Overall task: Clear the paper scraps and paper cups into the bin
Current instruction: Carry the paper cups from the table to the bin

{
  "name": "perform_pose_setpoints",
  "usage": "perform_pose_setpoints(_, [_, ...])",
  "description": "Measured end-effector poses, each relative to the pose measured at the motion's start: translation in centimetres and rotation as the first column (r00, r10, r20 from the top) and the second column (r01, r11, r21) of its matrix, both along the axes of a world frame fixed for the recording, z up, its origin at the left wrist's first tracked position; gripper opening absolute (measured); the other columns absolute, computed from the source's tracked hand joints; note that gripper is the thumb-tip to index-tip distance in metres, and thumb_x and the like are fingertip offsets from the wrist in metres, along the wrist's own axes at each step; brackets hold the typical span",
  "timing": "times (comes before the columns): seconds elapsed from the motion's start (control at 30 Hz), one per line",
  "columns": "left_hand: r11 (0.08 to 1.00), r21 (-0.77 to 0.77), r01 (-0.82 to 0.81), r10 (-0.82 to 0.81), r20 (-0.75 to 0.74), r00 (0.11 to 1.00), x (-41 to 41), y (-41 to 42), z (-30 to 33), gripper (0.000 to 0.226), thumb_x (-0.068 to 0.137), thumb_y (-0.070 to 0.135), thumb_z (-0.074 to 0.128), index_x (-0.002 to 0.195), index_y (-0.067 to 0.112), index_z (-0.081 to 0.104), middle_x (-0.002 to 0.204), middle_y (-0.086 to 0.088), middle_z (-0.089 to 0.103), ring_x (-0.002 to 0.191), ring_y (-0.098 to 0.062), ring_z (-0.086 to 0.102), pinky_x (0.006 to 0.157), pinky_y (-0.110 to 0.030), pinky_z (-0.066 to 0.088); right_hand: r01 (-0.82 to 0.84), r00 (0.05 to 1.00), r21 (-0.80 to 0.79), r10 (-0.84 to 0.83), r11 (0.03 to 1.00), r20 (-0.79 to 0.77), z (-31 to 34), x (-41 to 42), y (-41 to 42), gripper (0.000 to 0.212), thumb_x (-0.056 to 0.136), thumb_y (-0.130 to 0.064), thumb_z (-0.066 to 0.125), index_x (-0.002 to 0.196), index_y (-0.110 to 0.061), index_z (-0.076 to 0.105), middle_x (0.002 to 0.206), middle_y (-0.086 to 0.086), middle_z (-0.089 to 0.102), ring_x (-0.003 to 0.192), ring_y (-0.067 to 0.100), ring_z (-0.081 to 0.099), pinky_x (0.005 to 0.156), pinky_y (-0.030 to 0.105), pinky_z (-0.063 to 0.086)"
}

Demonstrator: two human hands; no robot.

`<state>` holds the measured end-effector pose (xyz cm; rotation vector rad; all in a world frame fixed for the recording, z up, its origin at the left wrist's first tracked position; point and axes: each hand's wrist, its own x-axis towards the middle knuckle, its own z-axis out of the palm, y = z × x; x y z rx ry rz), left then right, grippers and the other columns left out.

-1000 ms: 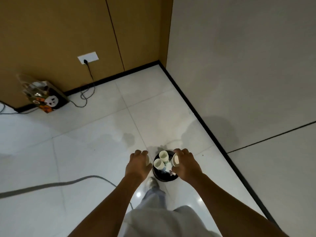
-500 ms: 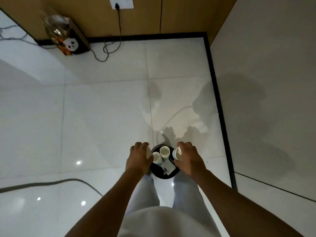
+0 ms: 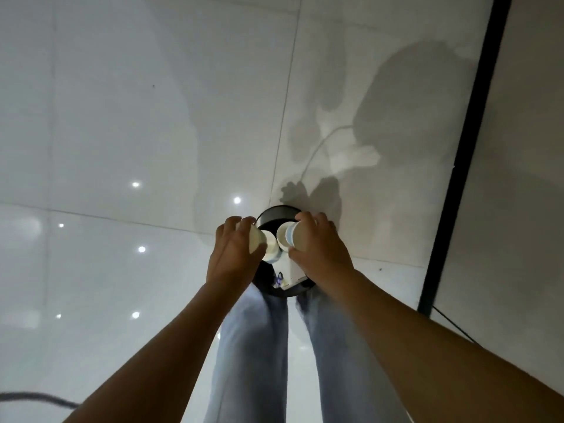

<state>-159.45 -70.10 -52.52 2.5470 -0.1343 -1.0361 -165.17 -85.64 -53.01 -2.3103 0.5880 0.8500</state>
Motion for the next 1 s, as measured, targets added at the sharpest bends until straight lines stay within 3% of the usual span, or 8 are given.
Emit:
perform_pose_setpoints(0.17, [0.999, -0.025, -0.042, 0.041, -0.02, 0.999, -1.7, 0.2, -6.8, 0.055, 0.084, 0.026, 0.069, 0.134, 0.018, 0.047, 0.135, -0.006, 0.044, 0.125, -0.025, 0.039, 0.094, -0.031, 0.04, -0.079, 0.996, 0.039, 0.08, 0.996, -0.034, -7.8, -0.1, 1.0, 0.067, 0.083, -0.029, 0.069, 0.14, -0.021, 0.034, 0.136, 0.007, 0.038, 0.125, 0.026, 0.039, 0.093, 0.036, 0.044])
perform_pose_setpoints(0.3, [0.998, -0.008, -0.058, 0.057, -0.063, 0.996, -3.5, 0.5, -10.0, 0.058, 0.084, 0.027, 0.07, 0.136, 0.02, 0.045, 0.139, -0.005, 0.042, 0.128, -0.025, 0.038, 0.098, -0.036, 0.044, -0.194, 0.974, 0.078, 0.202, 0.978, -0.101, -11.8, -0.6, 1.0, 0.072, 0.084, -0.027, 0.069, 0.145, -0.023, 0.03, 0.149, 0.006, 0.029, 0.135, 0.027, 0.029, 0.102, 0.038, 0.04])
perform_pose_setpoints(0.6, [0.992, -0.004, 0.126, -0.126, -0.051, 0.991, -4.9, 0.7, -14.7, 0.066, 0.089, 0.035, 0.061, 0.146, 0.019, 0.032, 0.151, -0.006, 0.031, 0.14, -0.024, 0.025, 0.112, -0.034, 0.027, -0.342, 0.936, 0.052, 0.345, 0.938, -0.073, -15.8, -1.6, 2.5, 0.088, 0.085, -0.027, 0.069, 0.151, -0.032, 0.012, 0.16, 0.002, 0.006, 0.148, 0.024, 0.007, 0.113, 0.039, 0.029])
perform_pose_setpoints(0.8, [0.989, -0.02, 0.145, -0.146, -0.07, 0.987, -4.8, 1.2, -13.4, 0.078, 0.088, 0.04, 0.062, 0.15, 0.022, 0.02, 0.158, -0.005, 0.013, 0.146, -0.027, 0.006, 0.117, -0.041, 0.015, -0.359, 0.927, 0.041, 0.361, 0.932, -0.102, -13.7, -0.9, 2.3, 0.093, 0.086, -0.023, 0.068, 0.153, -0.03, 0.003, 0.161, 0.005, 0.001, 0.148, 0.025, 0.004, 0.117, 0.038, 0.023])
perform_pose_setpoints(1.0, [0.994, 0.05, 0.1, -0.099, -0.037, 0.994, -4.3, 4.0, -4.4, 0.073, 0.09, 0.043, 0.058, 0.149, 0.023, 0.021, 0.158, -0.005, 0.018, 0.146, -0.024, 0.011, 0.117, -0.036, 0.013, -0.325, 0.941, 0.043, 0.328, 0.945, -0.081, -3.6, 0.1, 2.6, 0.077, 0.092, -0.015, 0.052, 0.154, -0.024, 0.008, 0.16, 0.004, 0.011, 0.147, 0.021, 0.009, 0.118, 0.036, 0.024])
